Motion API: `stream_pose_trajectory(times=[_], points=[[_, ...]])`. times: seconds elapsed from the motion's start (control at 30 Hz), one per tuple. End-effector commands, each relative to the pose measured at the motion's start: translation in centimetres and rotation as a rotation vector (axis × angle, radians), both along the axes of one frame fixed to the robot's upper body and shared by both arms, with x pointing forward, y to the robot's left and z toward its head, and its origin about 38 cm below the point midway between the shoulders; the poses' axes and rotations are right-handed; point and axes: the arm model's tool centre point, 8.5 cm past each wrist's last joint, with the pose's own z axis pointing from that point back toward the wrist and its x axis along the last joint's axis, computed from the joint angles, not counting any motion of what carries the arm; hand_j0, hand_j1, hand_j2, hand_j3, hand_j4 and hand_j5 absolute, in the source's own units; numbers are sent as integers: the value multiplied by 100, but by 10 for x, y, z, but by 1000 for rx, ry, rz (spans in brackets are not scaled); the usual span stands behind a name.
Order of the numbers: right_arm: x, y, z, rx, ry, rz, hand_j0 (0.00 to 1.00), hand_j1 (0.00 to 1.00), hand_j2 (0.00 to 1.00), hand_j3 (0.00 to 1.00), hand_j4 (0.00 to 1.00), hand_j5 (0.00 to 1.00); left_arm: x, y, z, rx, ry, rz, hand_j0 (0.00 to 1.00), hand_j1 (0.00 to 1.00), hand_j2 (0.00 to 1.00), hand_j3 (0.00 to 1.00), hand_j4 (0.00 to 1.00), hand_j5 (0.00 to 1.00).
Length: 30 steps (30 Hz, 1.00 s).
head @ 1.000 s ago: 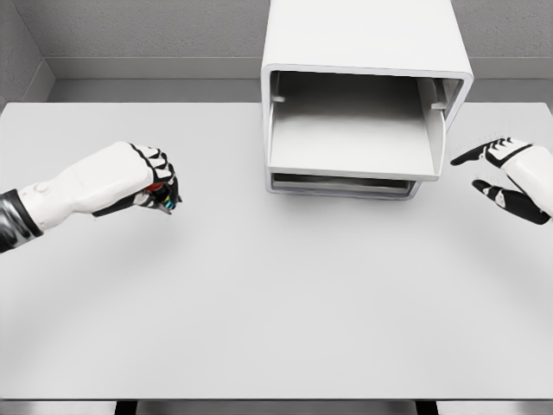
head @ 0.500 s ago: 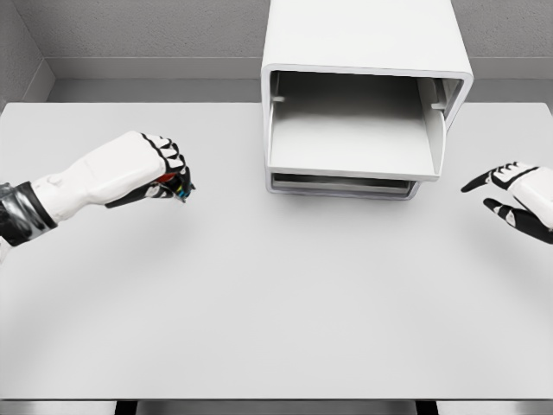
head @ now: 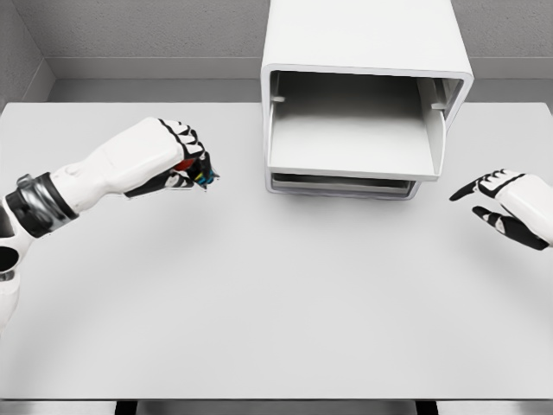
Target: Slide open multi-storey tabletop storage cabinets and put open load switch and slide close multi-storey tabletop storage cabinets
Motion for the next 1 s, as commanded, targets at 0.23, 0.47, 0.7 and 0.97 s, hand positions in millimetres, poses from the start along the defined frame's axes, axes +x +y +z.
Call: stream_pose_trajectory(times=[0.23, 0.47, 0.7, 0.97], points=[[0, 2, 1, -1, -2, 3, 58, 58, 58, 58, 58, 58, 2, -12, 4, -51, -10, -19, 33, 33, 33, 33, 33, 33], [0, 2, 0, 0, -2, 4, 58, 58, 58, 58, 58, 58, 5, -18, 14, -74, -33, -29, 33, 33, 33, 33, 33, 33], [0, 8, -6, -12, 11, 18, 61, 61, 61, 61, 61, 61, 6, -27, 18, -99, -44, -45, 33, 33, 33, 33, 33, 33], [-2, 13, -10, -7, 24, 31, 62, 62, 62, 62, 62, 62, 8, -42, 24, -139, -60, -68, 33, 33, 33, 33, 33, 33]])
